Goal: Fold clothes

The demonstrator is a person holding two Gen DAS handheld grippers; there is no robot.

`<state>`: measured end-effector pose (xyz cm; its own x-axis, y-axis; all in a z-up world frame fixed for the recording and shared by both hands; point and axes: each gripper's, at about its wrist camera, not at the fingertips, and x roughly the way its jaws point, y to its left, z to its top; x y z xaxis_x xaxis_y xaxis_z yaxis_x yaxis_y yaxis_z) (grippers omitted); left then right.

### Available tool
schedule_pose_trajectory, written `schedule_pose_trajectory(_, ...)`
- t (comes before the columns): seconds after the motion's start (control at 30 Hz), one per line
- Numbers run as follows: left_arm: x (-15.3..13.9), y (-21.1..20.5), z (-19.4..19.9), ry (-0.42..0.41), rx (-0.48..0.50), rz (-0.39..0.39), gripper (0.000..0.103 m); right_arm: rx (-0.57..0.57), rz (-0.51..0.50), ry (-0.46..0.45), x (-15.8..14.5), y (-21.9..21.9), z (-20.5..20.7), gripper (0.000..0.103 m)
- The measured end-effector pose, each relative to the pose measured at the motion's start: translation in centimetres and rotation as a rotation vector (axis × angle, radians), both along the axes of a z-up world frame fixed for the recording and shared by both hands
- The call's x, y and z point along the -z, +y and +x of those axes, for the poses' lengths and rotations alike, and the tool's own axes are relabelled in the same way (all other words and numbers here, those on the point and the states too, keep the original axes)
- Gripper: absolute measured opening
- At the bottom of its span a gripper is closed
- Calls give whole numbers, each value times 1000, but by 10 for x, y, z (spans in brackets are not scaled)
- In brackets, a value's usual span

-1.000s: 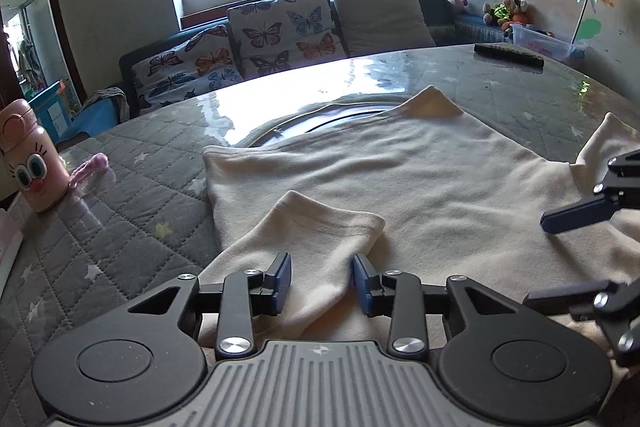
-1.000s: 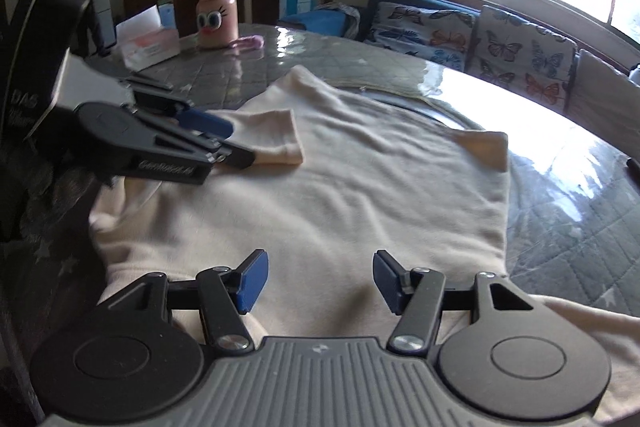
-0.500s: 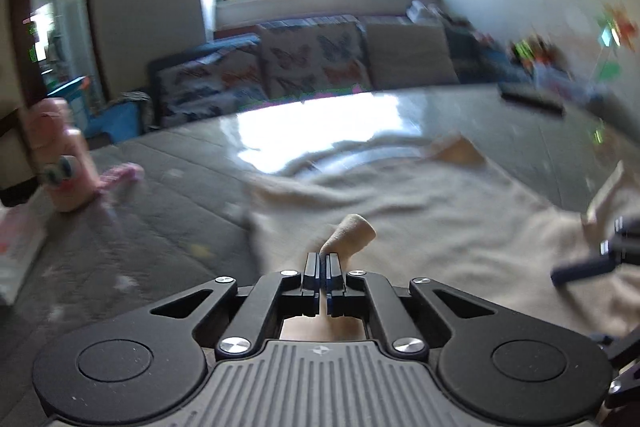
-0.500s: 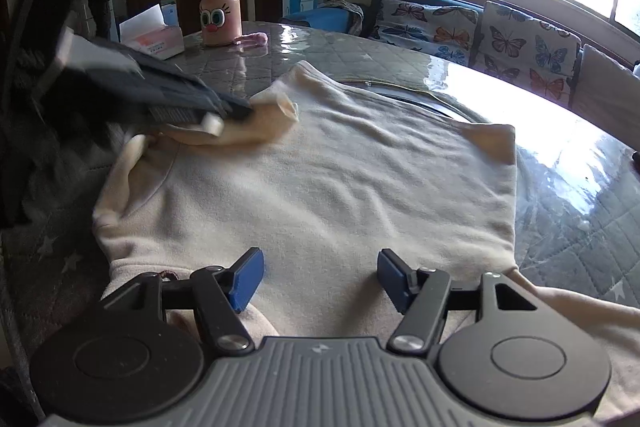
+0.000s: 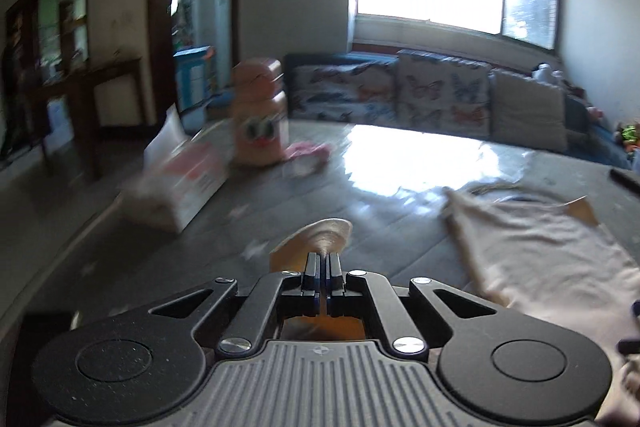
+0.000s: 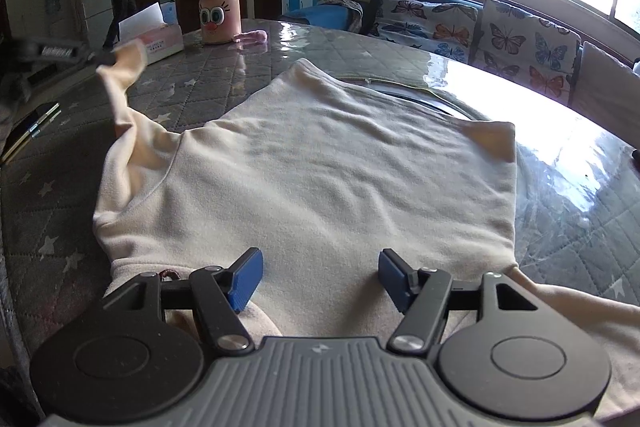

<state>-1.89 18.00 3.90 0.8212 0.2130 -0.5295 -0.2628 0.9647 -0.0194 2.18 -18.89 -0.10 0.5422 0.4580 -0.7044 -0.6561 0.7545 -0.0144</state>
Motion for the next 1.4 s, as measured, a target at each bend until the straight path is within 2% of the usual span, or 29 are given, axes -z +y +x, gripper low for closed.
schedule_pose_trajectory(0.23,24,24,-22,62,-82,-26,4,-46,-26,5,-2,5,-11,66)
schedule_pose_trajectory(0.4,27,30,-30,73,-120,-33,8,-56,-32,-6,-8,6,-16,66)
schedule_pose_trajectory(0.47,24,30,-31,63,-120,-34,13,-56,-28,-11,-10,6,-15,66)
schedule_pose_trajectory(0.53,21,28,-32,53,-118,-32,35,-57,-22,-15,-12,7,-15,66)
schedule_pose_trajectory(0.57,20,27,-30,49,-114,-28,37,-59,-21,-14,-12,8,-15,66)
schedule_pose_trajectory(0.7,26,25,-20,75,-95,-5,37,-66,-17,-10,-10,12,-15,66)
schedule_pose_trajectory(0.83,40,31,-9,131,-112,29,25,-70,-20,1,-7,13,-16,66)
schedule_pose_trajectory(0.93,44,32,-5,136,-130,92,25,-85,-23,16,-5,13,-20,66)
schedule_pose_trajectory(1.17,35,29,1,148,-149,118,25,-92,-2,24,-10,7,-26,66)
schedule_pose_trajectory(1.4,12,-18,5,77,19,87,26,-48,28,38,-18,-12,-15,66)
